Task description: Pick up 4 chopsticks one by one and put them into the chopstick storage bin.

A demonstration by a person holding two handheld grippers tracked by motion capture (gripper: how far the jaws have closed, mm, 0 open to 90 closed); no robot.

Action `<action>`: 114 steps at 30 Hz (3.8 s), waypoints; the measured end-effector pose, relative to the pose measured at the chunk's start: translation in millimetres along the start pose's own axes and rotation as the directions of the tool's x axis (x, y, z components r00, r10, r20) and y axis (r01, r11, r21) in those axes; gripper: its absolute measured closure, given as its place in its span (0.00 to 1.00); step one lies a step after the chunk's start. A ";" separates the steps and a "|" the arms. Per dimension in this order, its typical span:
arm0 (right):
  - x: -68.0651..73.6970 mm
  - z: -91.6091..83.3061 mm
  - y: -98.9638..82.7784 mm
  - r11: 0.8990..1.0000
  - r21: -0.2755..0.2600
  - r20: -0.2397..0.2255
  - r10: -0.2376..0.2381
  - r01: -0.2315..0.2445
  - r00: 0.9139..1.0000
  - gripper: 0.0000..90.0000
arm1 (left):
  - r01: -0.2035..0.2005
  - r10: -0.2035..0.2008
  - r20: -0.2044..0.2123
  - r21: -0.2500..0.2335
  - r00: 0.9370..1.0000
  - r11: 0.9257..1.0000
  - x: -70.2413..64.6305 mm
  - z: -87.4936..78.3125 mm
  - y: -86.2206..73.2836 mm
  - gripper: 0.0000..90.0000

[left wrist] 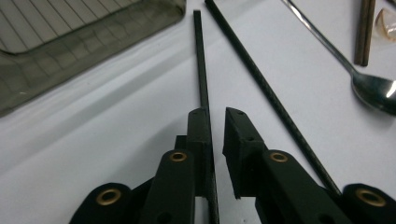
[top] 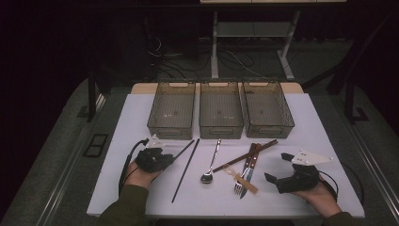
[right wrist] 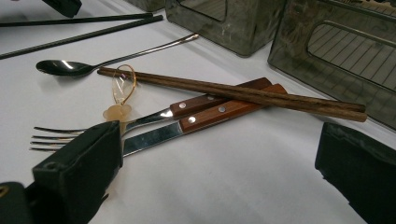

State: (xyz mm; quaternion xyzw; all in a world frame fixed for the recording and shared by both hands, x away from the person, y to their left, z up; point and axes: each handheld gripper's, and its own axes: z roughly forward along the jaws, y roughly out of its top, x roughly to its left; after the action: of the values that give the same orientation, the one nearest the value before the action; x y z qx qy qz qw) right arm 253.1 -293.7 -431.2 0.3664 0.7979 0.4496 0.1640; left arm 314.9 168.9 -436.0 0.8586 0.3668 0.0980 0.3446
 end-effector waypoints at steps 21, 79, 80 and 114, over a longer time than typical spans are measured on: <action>-0.2 0.1 0.0 1.000 -0.002 -0.002 -0.005 0.005 1.000 0.01 | 0.007 -0.006 -0.014 0.051 1.000 0.999 1.6 5.4 2.7 0.96; -1.1 3.7 -0.6 1.000 0.008 -0.020 0.014 -0.014 1.000 0.01 | -0.060 0.072 0.116 -0.105 0.991 0.993 0.3 -27.1 44.5 0.95; -1.1 3.7 -0.6 1.000 0.008 -0.020 0.015 -0.015 1.000 0.01 | -0.058 0.070 0.120 -0.108 0.990 0.992 0.2 -26.6 45.6 0.95; -3.9 4.0 0.3 1.000 -0.012 -0.030 0.022 -0.023 0.999 0.01 | -0.028 0.055 0.092 -0.265 0.994 0.964 35.9 -29.5 95.5 0.95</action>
State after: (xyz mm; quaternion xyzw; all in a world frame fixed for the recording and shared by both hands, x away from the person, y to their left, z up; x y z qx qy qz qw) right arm 258.2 -294.1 -433.4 0.3676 0.7935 0.4616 0.1492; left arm 381.7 162.1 -353.8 0.8165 0.3150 0.1106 0.4710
